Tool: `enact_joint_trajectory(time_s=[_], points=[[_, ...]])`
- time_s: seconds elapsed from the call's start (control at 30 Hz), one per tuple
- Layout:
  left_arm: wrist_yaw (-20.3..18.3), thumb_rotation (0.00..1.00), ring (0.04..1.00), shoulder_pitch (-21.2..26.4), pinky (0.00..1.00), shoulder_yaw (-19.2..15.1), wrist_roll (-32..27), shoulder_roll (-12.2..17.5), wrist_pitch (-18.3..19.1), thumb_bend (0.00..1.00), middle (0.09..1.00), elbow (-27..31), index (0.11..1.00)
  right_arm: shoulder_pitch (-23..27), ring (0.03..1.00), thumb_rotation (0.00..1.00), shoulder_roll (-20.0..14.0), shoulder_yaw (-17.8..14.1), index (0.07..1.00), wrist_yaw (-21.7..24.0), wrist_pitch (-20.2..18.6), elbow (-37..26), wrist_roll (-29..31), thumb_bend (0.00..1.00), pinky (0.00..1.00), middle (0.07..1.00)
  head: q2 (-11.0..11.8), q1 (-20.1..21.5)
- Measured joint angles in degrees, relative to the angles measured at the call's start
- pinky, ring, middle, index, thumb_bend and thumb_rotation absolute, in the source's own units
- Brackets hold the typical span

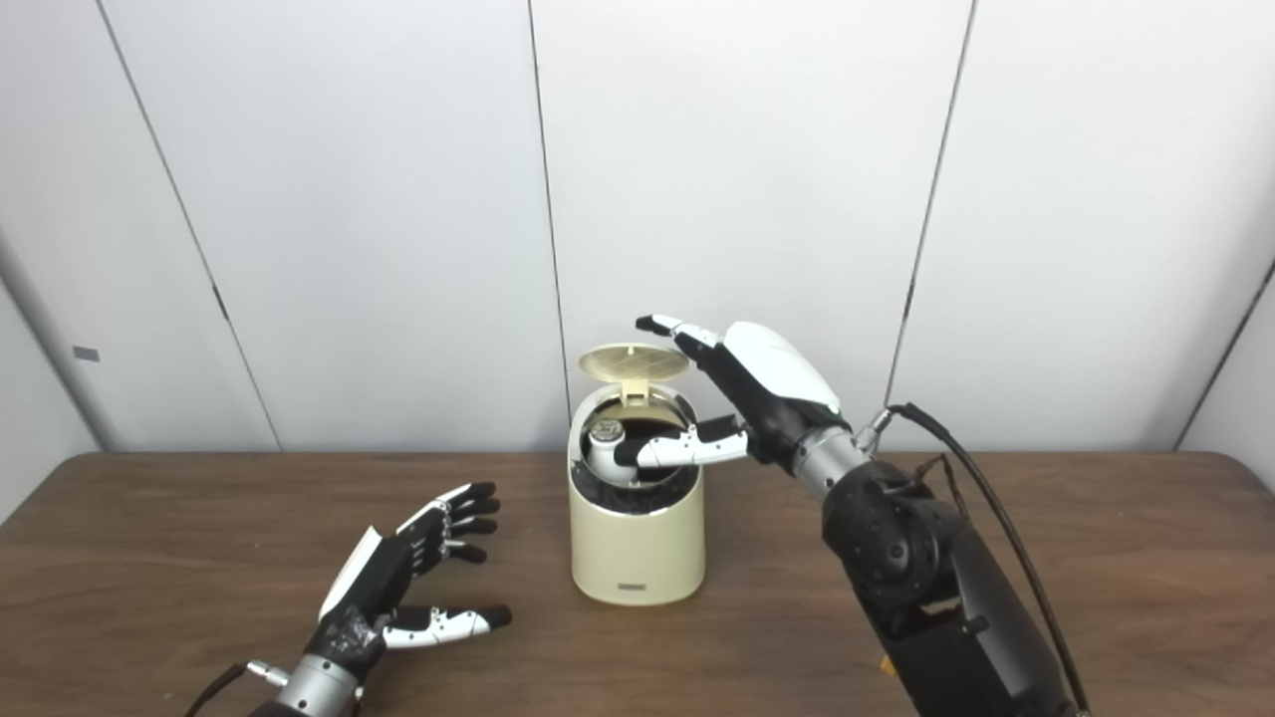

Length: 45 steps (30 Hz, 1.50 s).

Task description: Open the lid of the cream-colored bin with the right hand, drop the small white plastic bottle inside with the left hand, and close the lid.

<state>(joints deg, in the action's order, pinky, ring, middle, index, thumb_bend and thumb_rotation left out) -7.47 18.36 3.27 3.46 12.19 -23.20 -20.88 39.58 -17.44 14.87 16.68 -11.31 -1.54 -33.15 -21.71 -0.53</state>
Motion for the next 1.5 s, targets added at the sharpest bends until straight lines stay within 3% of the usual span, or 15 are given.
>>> enact_joint_trajectory(time_s=[0.17, 0.27, 0.73, 1.0, 1.5], points=[[0.02, 0.05, 0.788, -0.02, 0.67, -0.09, 0.22, -0.49, 0.02, 0.77, 0.841, 0.22, 0.875, -0.04, 0.845, 0.5, -0.63, -0.35, 0.681, -0.16, 0.75, -1.91, -0.01, 0.68, 0.75, 0.734, -0.44, -0.26], [0.05, 0.06, 0.786, -0.39, 0.67, -0.15, 0.25, -0.97, 0.67, 0.78, 0.837, 1.04, 0.872, -0.59, 0.831, 0.52, -0.66, -1.35, 0.635, -2.02, 2.5, -3.59, -0.13, 0.66, 0.72, 0.691, -0.53, -0.53], [0.32, 0.14, 0.769, -0.87, 0.65, -1.11, 0.65, -1.61, 1.79, 0.8, 0.836, 1.75, 0.871, -2.46, 0.798, 0.57, -2.21, -1.22, 0.62, -1.84, 5.0, -5.73, -2.58, 0.67, 0.66, 0.662, -1.41, -0.97], [0.34, 0.12, 0.784, -0.87, 0.66, -1.68, 0.55, -2.16, 1.81, 0.8, 0.839, 1.78, 0.868, -2.53, 0.814, 0.47, -3.09, -0.57, 0.643, -0.21, 5.04, -6.4, -4.12, 0.66, 0.67, 0.682, -1.93, -1.5], [0.73, 0.11, 0.767, -0.87, 0.64, -1.92, 0.99, -2.6, 1.79, 0.79, 0.827, 1.79, 0.862, -2.72, 0.862, 0.51, -3.14, 0.67, 0.695, 4.67, 3.75, -7.88, -4.93, 0.66, 0.82, 0.713, -2.64, -2.37]])
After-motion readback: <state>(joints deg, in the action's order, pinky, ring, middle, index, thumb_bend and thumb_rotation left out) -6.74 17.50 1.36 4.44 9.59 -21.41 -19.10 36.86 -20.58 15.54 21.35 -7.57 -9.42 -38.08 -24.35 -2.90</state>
